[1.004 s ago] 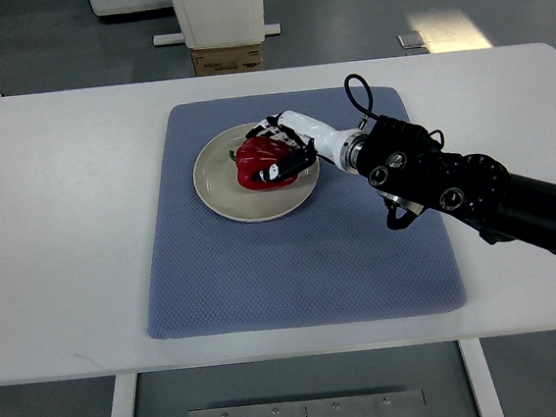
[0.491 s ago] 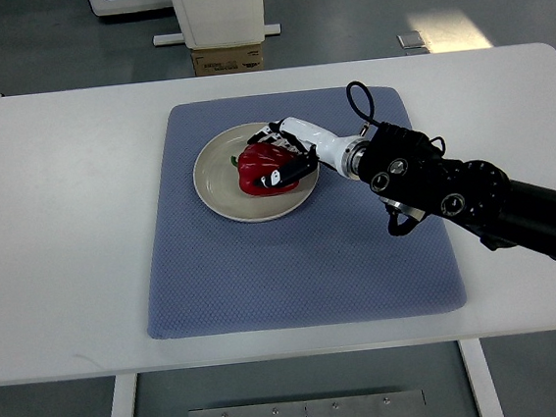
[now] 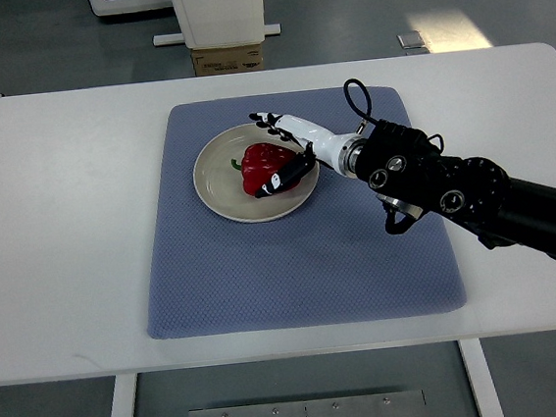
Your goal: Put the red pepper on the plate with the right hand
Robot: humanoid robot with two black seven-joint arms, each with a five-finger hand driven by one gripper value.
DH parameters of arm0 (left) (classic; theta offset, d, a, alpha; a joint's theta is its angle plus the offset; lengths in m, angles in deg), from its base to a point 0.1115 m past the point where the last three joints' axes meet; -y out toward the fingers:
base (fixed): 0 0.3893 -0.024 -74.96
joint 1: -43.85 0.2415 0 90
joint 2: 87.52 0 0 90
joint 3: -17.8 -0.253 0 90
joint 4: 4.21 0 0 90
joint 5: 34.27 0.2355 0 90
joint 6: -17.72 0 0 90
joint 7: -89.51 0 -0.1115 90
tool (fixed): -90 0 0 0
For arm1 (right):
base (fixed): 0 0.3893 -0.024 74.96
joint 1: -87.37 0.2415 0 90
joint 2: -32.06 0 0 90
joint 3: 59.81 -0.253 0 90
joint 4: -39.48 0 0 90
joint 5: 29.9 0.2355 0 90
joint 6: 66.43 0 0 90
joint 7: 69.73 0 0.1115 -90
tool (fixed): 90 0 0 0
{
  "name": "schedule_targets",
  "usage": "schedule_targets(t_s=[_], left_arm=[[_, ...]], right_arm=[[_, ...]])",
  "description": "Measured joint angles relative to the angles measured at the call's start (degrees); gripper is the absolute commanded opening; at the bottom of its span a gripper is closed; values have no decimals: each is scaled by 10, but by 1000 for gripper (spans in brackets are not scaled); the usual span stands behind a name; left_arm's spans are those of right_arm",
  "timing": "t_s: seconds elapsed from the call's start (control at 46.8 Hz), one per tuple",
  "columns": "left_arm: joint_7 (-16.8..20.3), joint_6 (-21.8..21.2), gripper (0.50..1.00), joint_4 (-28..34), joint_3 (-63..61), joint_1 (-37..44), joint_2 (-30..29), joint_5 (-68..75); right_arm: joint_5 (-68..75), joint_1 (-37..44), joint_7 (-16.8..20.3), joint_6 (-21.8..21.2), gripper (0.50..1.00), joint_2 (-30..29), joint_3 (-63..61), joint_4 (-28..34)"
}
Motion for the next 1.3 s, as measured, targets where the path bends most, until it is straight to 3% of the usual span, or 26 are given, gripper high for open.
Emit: schedule_targets(t_s=[0.256, 0.705, 1.303], left_arm=[[0, 0, 1000, 0, 0, 0, 0, 0], [0, 0, 1000, 0, 0, 0, 0, 0], [0, 0, 1000, 0, 0, 0, 0, 0]], right_arm=[[2, 0, -1, -10, 998, 2, -46, 26], [3, -70, -4, -28, 998, 99, -209, 74], [3, -206, 12, -69, 998, 98, -514, 73]])
